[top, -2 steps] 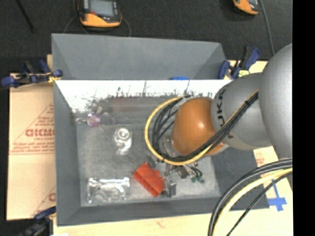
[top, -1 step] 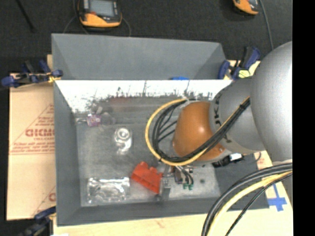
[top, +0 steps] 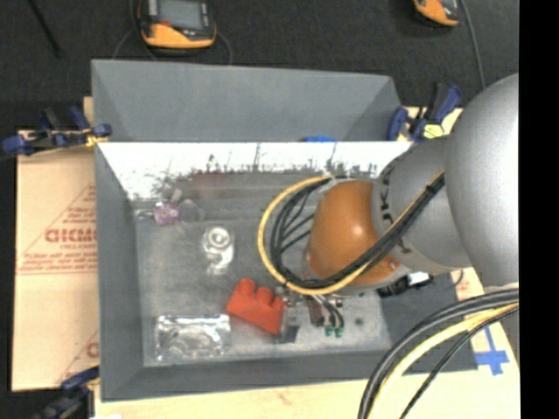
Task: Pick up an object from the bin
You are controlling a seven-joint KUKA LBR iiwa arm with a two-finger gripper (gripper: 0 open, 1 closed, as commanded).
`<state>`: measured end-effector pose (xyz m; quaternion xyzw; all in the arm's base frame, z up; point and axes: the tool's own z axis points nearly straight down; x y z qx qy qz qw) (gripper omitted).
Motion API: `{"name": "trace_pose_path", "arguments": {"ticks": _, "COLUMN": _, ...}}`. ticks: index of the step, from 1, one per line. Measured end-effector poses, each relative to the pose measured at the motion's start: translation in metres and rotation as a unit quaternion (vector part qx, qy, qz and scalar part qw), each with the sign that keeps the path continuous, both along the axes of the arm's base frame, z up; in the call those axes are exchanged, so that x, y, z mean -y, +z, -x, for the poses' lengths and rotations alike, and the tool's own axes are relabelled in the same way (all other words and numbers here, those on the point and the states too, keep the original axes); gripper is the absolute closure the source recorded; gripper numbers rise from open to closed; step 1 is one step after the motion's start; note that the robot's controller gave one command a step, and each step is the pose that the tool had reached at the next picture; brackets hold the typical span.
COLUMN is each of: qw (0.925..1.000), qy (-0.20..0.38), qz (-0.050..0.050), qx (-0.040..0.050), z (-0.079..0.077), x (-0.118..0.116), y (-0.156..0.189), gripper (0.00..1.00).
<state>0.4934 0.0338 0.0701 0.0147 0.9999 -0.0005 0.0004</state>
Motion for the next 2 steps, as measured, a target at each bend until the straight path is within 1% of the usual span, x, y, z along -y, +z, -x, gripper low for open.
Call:
{"name": "trace_pose_path", "arguments": {"ticks": 1, "qw": 0.9982, "qy": 0.060, "qz": 0.000, "qx": 0.0022, "z": -0.009, "x": 0.020, "y": 0.019, "gripper": 1.00}}
{"name": "trace_pose_path", "arguments": {"ticks": 2, "qw": 0.9977, "qy": 0.067, "qz": 0.000, "qx": 0.0052, "z": -0.014, "x": 0.012, "y": 0.138, "gripper": 1.00}}
